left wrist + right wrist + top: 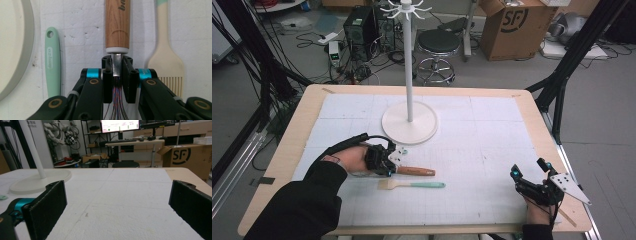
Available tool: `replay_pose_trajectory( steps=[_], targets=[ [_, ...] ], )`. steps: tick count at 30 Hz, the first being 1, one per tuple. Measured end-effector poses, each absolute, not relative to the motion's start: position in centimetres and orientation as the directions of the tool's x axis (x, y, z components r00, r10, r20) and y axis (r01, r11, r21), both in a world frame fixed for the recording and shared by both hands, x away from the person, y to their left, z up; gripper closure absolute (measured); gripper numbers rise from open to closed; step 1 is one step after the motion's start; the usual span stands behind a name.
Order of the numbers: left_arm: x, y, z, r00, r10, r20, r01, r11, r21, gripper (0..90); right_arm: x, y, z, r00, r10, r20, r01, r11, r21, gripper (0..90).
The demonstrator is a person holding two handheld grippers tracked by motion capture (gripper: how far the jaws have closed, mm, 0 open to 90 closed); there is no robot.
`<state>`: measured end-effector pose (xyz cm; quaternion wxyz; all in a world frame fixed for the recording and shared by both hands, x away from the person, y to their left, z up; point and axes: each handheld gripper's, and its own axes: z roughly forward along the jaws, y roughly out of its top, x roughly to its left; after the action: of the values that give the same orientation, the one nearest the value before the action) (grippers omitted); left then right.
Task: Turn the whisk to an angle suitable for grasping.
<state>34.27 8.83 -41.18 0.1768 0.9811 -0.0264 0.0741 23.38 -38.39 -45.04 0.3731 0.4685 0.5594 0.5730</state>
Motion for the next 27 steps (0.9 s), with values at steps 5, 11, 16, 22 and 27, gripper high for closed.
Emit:
replay_pose_trajectory(
  steps=[5,11,16,22,27],
  targets=[
    [34.0,9.1,-40.4,0.986,-0.006,0.165,-0.068,-0.927,0.37,81.0,23.4,-38.5,-45.1,-0.283,0.953,0.112,0.096,-0.088,0.991,0.4],
    [33.6,10.0,-38.7,0.977,0.097,0.192,0.006,-0.905,0.425,81.1,23.3,-38.5,-45.0,-0.284,0.952,0.111,0.096,-0.086,0.992,0.4],
    [33.0,11.6,-37.6,0.961,0.225,0.16,0.107,-0.837,0.537,81.0,23.3,-38.4,-45.0,-0.286,0.952,0.11,0.093,-0.086,0.992,0.4],
    [31.9,13.3,-36.9,0.938,0.326,0.118,0.176,-0.743,0.646,81.0,23.2,-38.4,-45.0,-0.284,0.953,0.107,0.098,-0.082,0.992,0.4],
    [30.9,14.1,-36.4,0.913,0.395,0.099,0.213,-0.671,0.711,81.0,23.2,-38.2,-44.9,-0.285,0.953,0.101,0.095,-0.077,0.993,0.4]
  ],
)
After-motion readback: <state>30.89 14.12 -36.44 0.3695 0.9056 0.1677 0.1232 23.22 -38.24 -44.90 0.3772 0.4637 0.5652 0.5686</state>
